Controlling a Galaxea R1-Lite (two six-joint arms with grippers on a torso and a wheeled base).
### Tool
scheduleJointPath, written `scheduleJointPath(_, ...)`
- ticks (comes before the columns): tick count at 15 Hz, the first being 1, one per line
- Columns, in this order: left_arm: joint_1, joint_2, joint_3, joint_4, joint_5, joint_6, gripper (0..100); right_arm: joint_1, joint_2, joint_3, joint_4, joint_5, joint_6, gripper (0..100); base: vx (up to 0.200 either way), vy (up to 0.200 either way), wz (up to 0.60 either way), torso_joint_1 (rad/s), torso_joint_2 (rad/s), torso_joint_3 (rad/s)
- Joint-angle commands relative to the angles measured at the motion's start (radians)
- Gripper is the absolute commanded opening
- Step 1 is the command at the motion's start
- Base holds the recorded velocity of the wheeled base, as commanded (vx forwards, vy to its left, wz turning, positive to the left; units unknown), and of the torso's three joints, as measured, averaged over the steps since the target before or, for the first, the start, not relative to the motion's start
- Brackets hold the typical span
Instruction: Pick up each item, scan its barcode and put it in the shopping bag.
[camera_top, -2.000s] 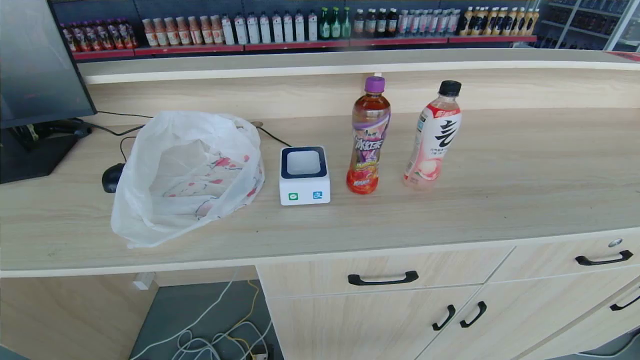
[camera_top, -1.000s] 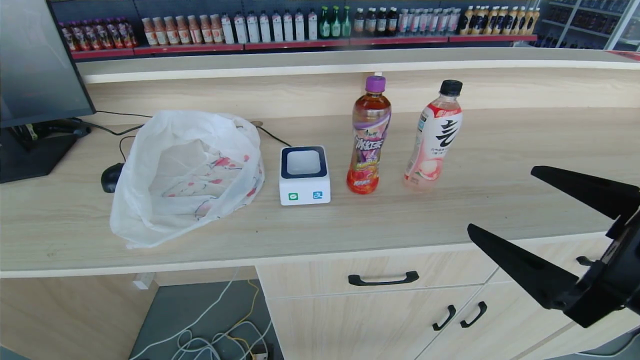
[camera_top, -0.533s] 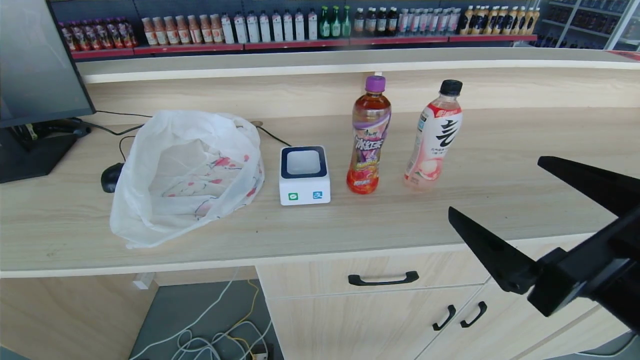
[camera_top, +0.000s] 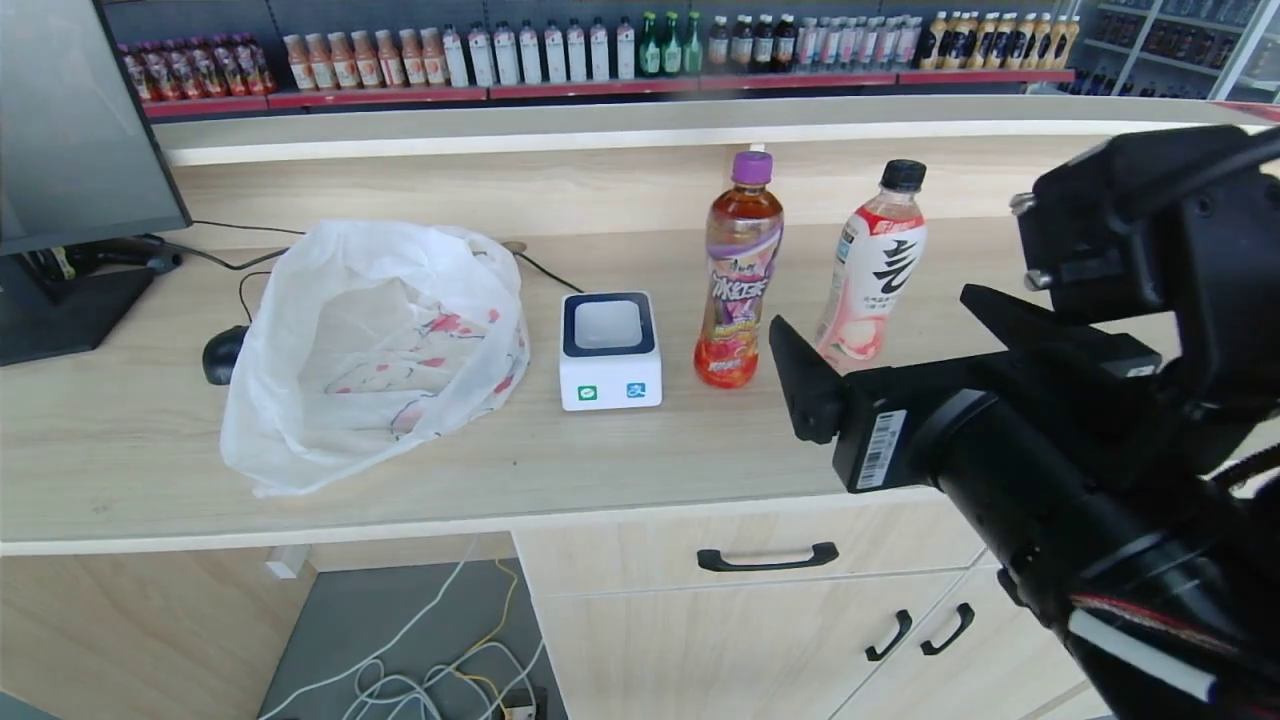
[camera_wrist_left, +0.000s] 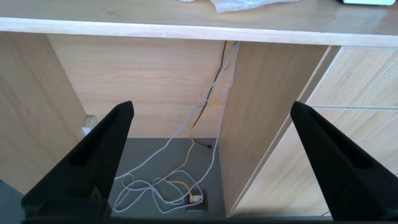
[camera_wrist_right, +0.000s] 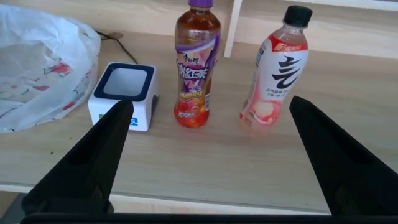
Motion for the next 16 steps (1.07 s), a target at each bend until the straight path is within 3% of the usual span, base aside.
scheduleJointPath(1, 0.0, 0.0, 0.0, 0.0, 0.0, 0.0, 100, -0.022, 0.076, -0.027, 0.0, 0.004, 0.008, 100, 0.0, 0.0, 0.0, 0.0, 0.0, 0.0)
scheduleJointPath(5, 0.0, 0.0, 0.0, 0.0, 0.0, 0.0, 100, -0.038, 0.113, -0.026, 0.0, 0.076, 0.047, 100, 0.0, 0.0, 0.0, 0.0, 0.0, 0.0)
scheduleJointPath(16, 0.0, 0.001, 0.0, 0.0, 0.0, 0.0, 100, -0.259, 0.214, -0.044, -0.014, 0.349, 0.155, 100, 0.0, 0.0, 0.0, 0.0, 0.0, 0.0)
